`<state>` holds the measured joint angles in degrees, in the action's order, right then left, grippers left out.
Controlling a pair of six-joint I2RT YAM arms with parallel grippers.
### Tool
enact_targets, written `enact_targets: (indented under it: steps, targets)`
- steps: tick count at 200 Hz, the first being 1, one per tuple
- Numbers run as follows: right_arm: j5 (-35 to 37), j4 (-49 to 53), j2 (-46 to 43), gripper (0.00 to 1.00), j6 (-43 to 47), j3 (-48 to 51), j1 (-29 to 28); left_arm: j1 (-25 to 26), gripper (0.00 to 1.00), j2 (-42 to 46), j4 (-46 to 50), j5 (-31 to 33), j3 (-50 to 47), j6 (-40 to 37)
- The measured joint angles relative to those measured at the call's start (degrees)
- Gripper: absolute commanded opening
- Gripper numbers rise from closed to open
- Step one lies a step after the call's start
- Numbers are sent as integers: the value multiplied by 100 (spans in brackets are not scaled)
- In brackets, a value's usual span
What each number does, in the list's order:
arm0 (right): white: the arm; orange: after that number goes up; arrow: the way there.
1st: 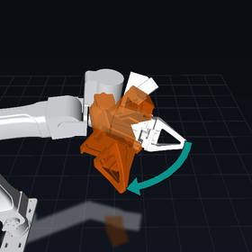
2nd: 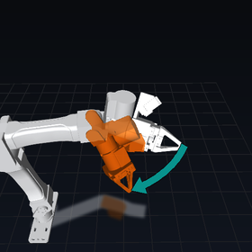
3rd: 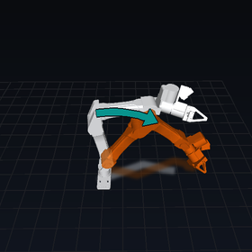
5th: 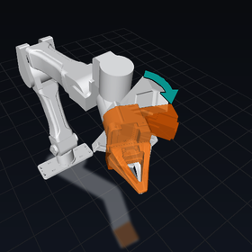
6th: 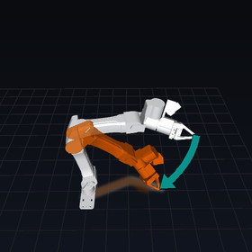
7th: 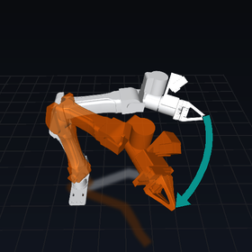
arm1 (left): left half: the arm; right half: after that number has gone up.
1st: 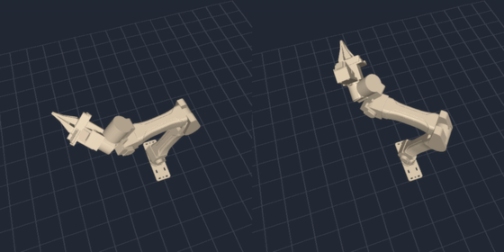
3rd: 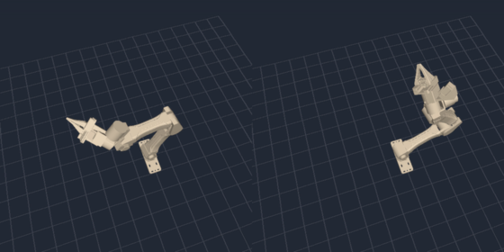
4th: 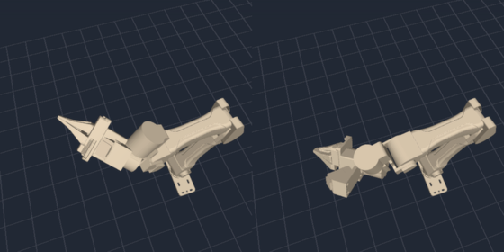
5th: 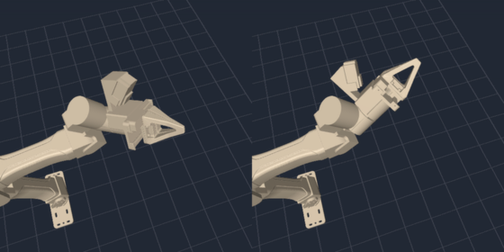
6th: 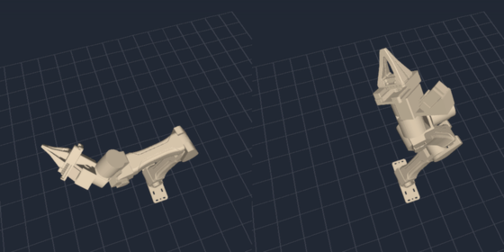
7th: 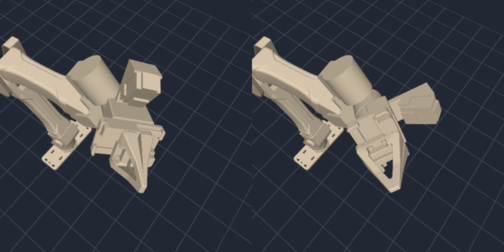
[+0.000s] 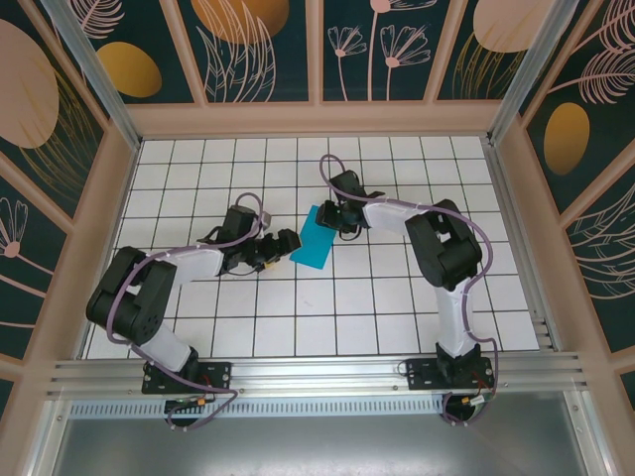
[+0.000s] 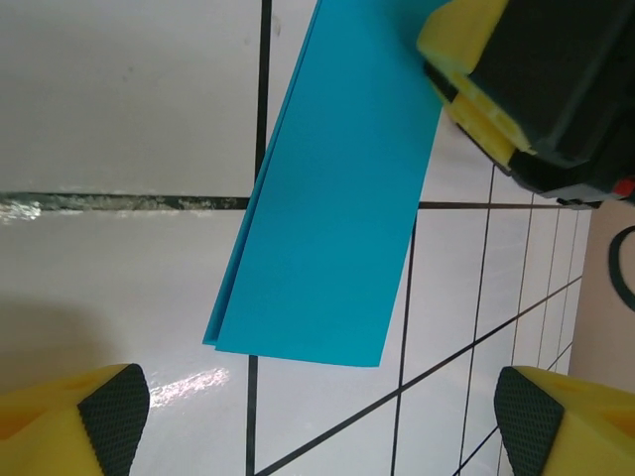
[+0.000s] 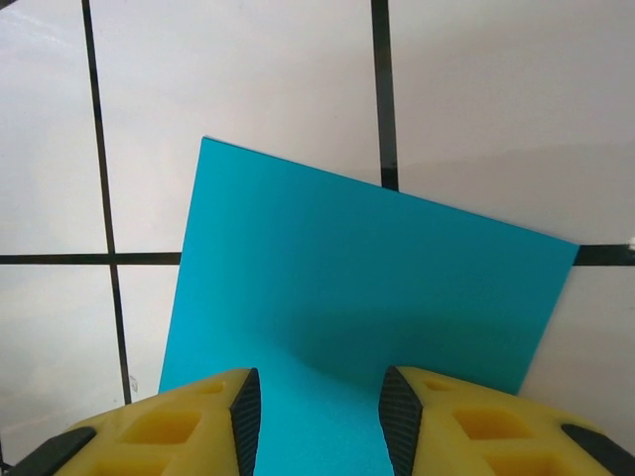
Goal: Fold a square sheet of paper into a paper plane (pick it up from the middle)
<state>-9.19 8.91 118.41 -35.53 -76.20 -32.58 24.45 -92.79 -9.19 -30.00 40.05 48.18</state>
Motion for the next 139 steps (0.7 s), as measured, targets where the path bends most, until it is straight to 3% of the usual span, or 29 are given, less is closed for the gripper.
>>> enact_targets:
  steps: [139]
  targets:
    - [-299,-533,-105,40,-105,369,131,205,88,-457,170,39,487,15]
